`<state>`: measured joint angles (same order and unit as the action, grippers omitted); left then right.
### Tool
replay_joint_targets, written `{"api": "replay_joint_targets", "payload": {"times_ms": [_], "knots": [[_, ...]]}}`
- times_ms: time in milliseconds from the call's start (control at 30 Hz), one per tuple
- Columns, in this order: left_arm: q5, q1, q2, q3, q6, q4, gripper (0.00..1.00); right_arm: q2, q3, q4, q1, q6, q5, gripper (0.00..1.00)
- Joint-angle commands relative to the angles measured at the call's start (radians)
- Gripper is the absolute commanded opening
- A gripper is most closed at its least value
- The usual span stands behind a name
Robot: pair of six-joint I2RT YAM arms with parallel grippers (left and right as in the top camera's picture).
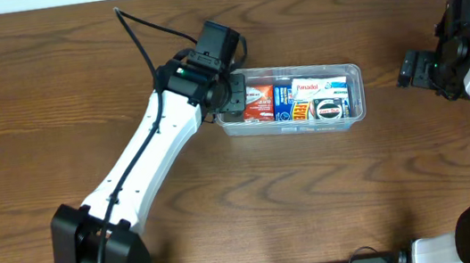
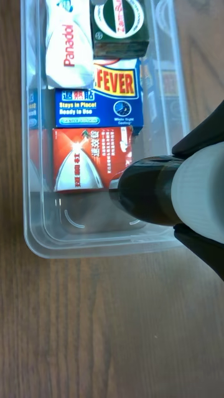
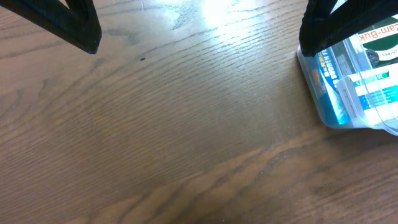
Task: Pack container
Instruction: 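Lift the bottle and carry it over the container's left end, then lower the bottle into the container beside the red packet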
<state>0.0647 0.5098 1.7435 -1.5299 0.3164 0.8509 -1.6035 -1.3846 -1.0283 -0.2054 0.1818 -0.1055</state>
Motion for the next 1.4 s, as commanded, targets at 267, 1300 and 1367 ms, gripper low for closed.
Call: {"api": "replay_joint_targets", "payload": {"times_ms": [267, 1300, 1367], "knots": [[-0.005, 0.013, 0.043, -0.012, 0.011, -0.033, 0.06, -0.003, -0.003, 0.000, -0.003, -0.007, -0.006, 0.99], [-0.130, 0.089, 0.043, -0.012, 0.061, 0.048, 0.06, -0.003, -0.003, 0.000, -0.003, -0.007, -0.006, 0.99], [-0.130, 0.089, 0.044, -0.012, 0.072, 0.032, 0.06, -0.003, -0.003, 0.000, -0.003, -0.007, -0.006, 0.99]]}}
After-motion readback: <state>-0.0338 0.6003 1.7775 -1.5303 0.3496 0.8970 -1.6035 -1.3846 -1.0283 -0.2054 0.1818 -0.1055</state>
